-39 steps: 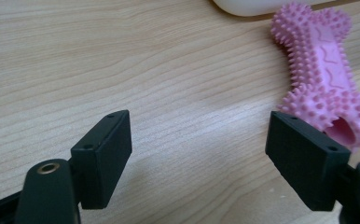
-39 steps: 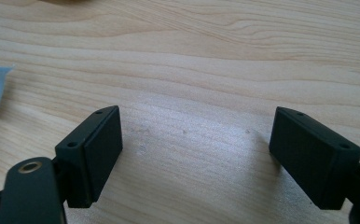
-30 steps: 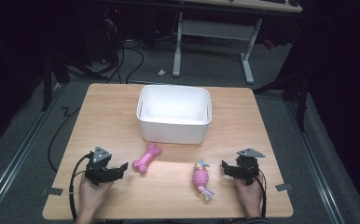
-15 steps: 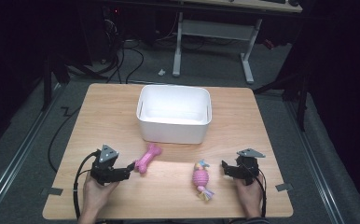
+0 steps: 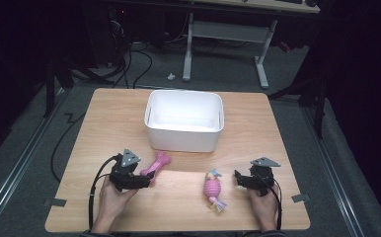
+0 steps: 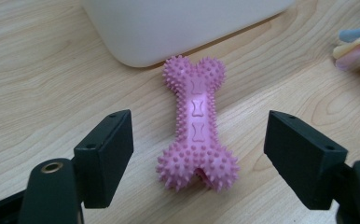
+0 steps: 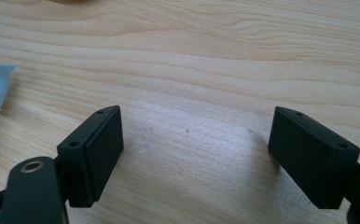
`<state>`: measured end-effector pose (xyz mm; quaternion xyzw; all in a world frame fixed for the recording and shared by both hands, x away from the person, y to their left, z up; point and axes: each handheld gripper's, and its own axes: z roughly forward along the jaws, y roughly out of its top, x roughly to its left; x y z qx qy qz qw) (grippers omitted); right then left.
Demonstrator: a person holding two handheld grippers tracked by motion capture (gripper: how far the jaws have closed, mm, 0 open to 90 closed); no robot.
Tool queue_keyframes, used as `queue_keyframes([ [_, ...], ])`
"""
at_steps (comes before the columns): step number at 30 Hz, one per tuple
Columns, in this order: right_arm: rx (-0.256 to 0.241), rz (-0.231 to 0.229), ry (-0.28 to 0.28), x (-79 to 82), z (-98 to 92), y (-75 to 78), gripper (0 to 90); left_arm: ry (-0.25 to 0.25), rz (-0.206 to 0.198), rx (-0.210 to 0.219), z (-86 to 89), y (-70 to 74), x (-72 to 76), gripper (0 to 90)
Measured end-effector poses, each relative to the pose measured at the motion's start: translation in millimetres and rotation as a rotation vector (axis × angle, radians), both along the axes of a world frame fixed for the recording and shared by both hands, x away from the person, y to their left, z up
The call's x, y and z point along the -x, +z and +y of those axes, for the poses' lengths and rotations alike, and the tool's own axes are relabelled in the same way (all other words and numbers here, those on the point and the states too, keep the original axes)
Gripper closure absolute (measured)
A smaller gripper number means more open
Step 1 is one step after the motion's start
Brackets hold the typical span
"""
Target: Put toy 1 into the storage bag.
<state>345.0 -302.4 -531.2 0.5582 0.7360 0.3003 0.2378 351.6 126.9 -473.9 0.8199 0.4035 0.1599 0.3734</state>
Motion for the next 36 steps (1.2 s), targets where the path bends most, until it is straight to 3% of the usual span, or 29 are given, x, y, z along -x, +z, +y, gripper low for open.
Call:
queue_keyframes([
  [16,0.001,-0.003,0.006,-0.1,-0.1,-0.2,18.1,-0.007,0.052,-0.073,-28.5,-12.4,-23.9,24.0],
  [36,0.001,-0.002,0.008,-0.1,-0.1,-0.1,18.1,0.007,0.118,-0.112,-40.9,-33.3,-43.6,24.7],
])
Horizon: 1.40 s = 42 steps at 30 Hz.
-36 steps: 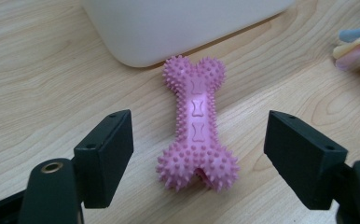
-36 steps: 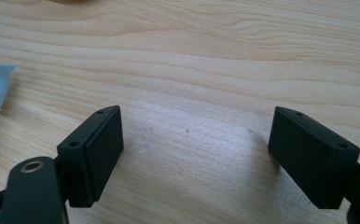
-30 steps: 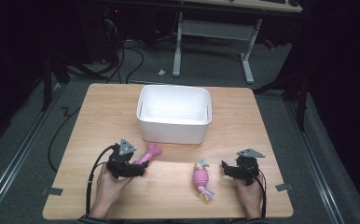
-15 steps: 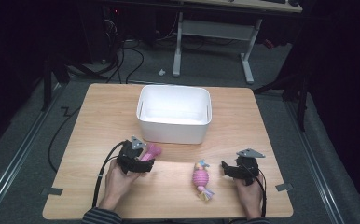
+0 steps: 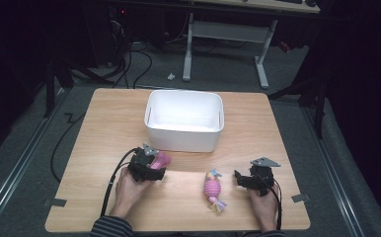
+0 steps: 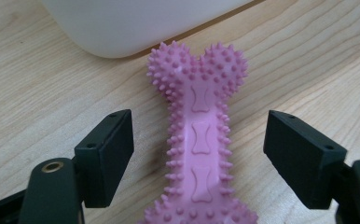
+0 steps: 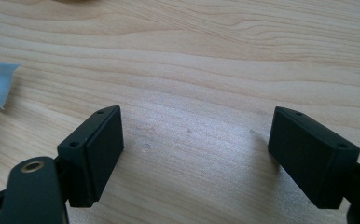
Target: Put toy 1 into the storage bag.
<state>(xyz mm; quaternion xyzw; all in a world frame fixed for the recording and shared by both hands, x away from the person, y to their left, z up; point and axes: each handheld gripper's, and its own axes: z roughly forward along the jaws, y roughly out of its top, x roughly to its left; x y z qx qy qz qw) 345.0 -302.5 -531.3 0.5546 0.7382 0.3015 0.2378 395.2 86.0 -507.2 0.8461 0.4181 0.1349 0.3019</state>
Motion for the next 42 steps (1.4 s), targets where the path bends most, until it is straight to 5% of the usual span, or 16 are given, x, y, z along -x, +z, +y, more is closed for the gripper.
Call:
queue_keyframes([
  [20,-0.001,-0.001,0.001,-0.1,0.1,0.0,18.1,0.005,0.019,-0.021,-1.8,-10.3,-7.4,31.6],
  [35,0.000,-0.001,0.001,-0.1,0.1,0.0,18.1,-0.024,0.017,-0.014,-1.0,-7.7,-6.6,56.1],
  [42,-0.001,0.000,0.001,0.0,0.2,0.0,18.1,-0.040,0.026,-0.018,-1.2,-6.6,-7.2,58.4],
])
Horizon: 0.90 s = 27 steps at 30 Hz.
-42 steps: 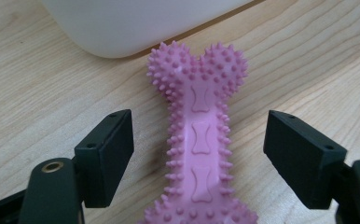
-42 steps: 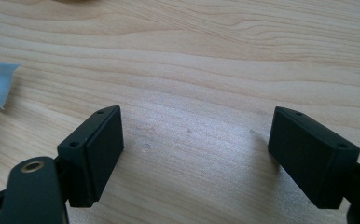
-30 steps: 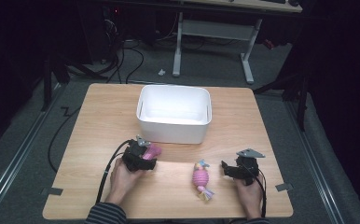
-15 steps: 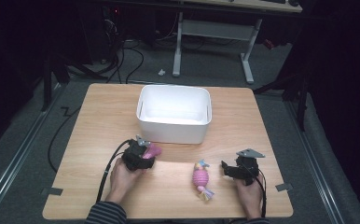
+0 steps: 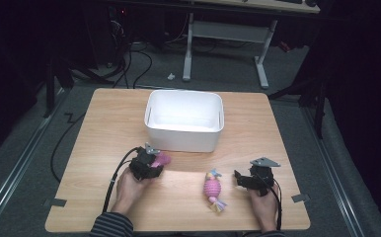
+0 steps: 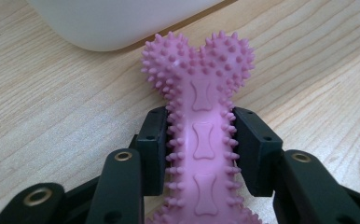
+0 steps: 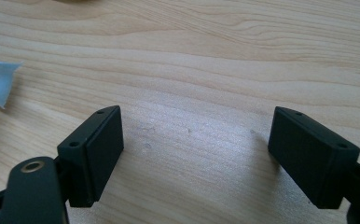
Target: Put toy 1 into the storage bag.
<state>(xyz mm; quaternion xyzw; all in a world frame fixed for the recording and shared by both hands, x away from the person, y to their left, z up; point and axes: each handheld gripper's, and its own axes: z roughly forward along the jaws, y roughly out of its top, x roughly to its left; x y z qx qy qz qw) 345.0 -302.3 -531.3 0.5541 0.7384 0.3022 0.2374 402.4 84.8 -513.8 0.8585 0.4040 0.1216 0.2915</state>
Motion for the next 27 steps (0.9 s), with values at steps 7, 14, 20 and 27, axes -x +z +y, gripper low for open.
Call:
queue_keyframes([
  [7,0.002,0.000,0.001,0.0,-0.1,0.0,18.1,-0.010,0.004,-0.006,-1.4,0.7,2.2,58.9],
  [14,0.002,0.001,0.002,0.0,0.0,0.1,18.2,-0.049,0.001,-0.007,-4.8,8.6,11.7,59.0],
  [20,0.002,0.002,0.002,0.1,0.1,0.1,18.2,-0.068,-0.006,0.027,-3.0,21.4,18.4,58.9],
  [27,0.002,0.002,0.002,0.1,0.2,0.2,18.2,-0.085,0.009,0.057,2.1,30.5,23.5,59.0],
])
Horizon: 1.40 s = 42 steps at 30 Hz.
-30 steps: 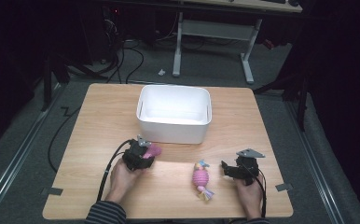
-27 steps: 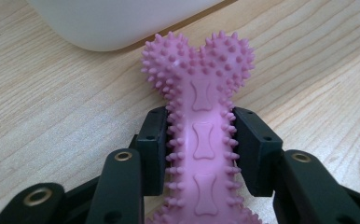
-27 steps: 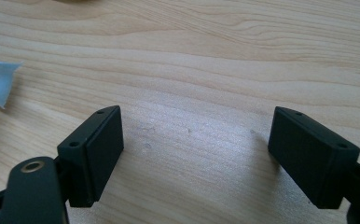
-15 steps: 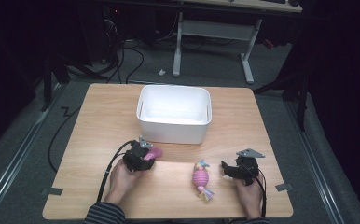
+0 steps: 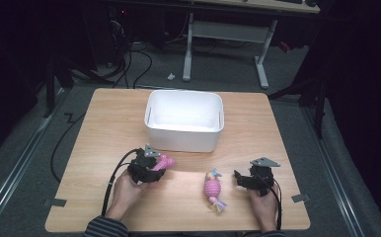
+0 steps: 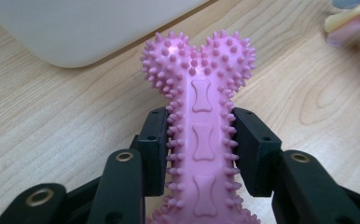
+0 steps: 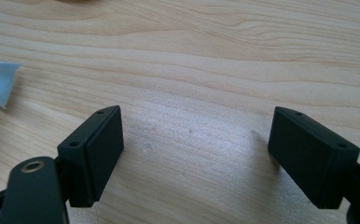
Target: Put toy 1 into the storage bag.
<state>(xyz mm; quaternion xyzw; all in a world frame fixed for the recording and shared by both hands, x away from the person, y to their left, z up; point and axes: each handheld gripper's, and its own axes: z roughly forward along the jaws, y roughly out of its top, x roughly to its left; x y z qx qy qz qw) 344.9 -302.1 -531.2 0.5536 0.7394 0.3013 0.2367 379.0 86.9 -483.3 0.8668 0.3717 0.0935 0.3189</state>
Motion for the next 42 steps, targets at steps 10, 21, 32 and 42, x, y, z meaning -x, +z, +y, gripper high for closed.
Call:
queue_keyframes([
  [10,0.001,-0.002,0.002,-0.1,-0.1,-0.1,18.2,-0.031,-0.033,0.003,5.5,29.6,7.1,58.8],
  [21,0.000,-0.001,0.007,0.0,0.1,-0.1,18.2,-0.061,-0.057,0.007,5.3,56.0,6.8,58.9],
  [32,0.000,-0.001,0.011,0.1,0.3,-0.1,18.2,-0.068,-0.092,0.017,8.6,88.5,3.0,58.9],
  [42,0.001,-0.002,0.013,0.0,0.2,-0.1,18.2,-0.081,-0.127,0.044,8.8,125.3,-6.0,58.9],
])
